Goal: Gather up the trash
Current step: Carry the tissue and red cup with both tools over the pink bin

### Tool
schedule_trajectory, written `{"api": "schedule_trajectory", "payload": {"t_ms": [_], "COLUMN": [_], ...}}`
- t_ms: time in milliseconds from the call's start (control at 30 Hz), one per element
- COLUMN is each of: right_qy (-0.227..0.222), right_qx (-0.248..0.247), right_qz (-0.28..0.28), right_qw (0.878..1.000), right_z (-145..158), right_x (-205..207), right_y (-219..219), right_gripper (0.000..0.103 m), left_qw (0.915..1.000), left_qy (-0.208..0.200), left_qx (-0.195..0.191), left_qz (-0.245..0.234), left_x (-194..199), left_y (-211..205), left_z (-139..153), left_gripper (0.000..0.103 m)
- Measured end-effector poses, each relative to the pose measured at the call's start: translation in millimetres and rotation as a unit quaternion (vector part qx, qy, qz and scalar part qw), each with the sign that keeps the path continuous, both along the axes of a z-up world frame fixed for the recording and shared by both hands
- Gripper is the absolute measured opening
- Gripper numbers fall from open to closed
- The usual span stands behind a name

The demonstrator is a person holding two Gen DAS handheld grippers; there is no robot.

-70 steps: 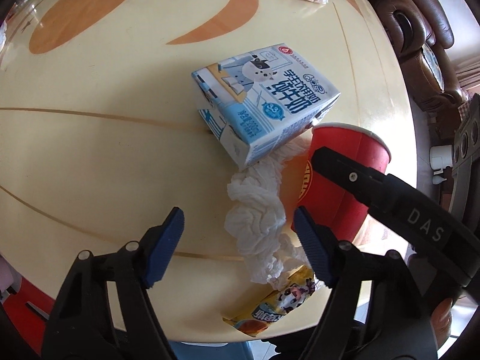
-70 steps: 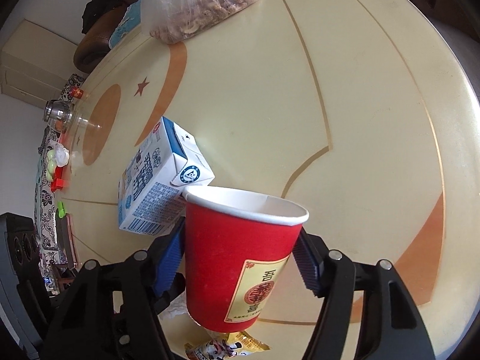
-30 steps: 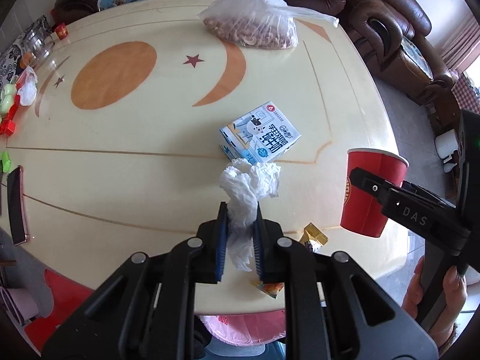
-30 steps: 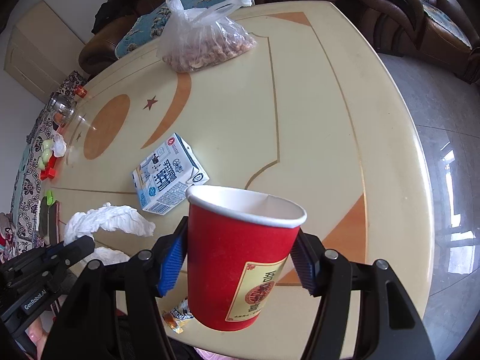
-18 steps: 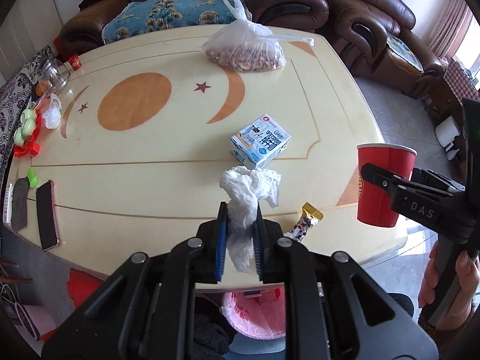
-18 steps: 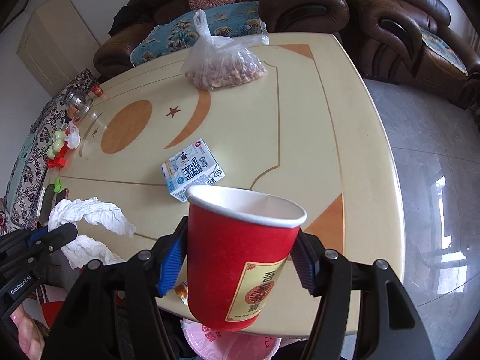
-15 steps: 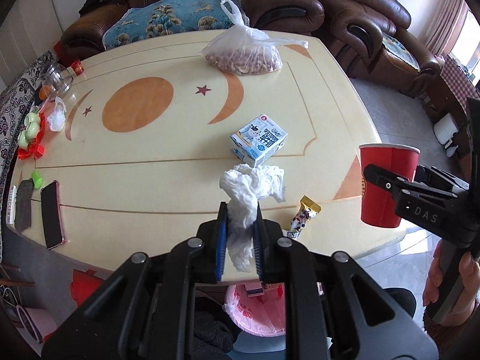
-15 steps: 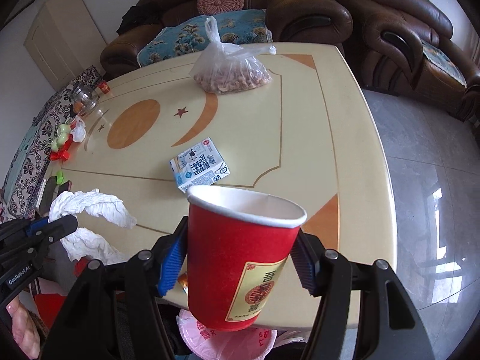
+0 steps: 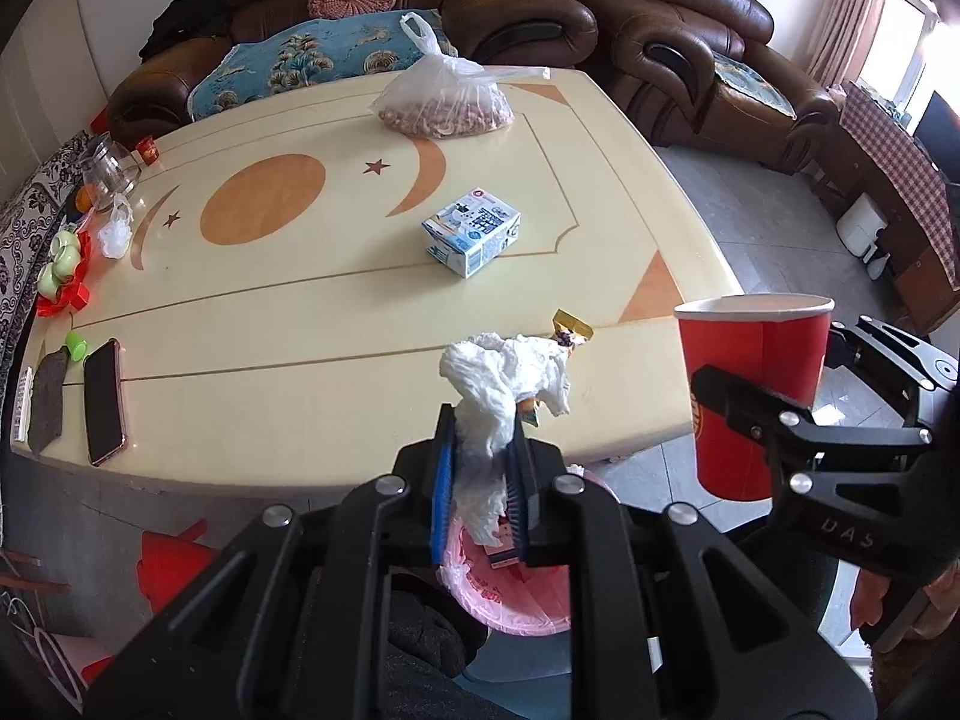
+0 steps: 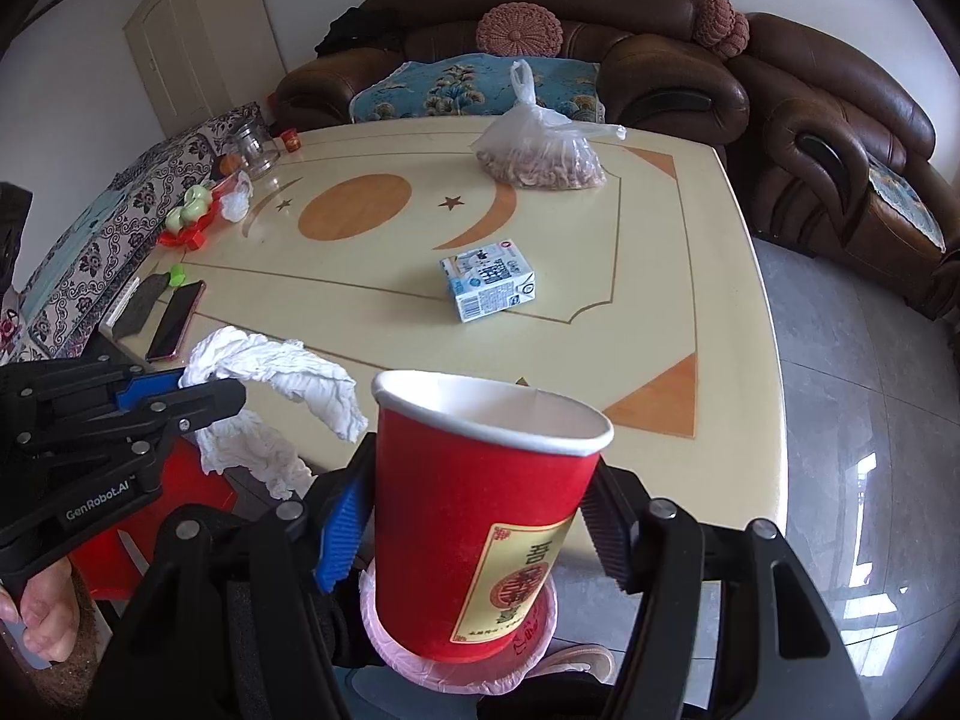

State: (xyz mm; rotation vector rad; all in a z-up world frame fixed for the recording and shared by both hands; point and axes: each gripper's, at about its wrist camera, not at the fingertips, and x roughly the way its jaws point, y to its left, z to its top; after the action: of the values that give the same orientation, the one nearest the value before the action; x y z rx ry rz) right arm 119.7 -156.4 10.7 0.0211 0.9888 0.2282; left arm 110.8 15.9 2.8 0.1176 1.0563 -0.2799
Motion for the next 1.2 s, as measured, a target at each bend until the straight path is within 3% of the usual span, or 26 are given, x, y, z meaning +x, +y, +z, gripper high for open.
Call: {"api": "schedule_trajectory", "payload": {"t_ms": [533,1200], "right_qy": [0.0,0.073], "right_qx": [-0.038,-0.026], "right_qz": [0.027,-0.008], "right_qw": [0.999,0.997], "right_z": [-29,-131], "right_x": [-73,-83], "right_y": [28,18], "right_gripper": [0.061,0.061], "left_qw": [0.9986,0.9893], "left_qy": [0.046,0.132], "left_qx": [0.006,0.032], "left_qz": [-0.026,-0.054], "left_x": [-50,-58], "left_y": [-4,-23], "left_z": [-67,-173], "left_gripper": [0.016,0.016]}}
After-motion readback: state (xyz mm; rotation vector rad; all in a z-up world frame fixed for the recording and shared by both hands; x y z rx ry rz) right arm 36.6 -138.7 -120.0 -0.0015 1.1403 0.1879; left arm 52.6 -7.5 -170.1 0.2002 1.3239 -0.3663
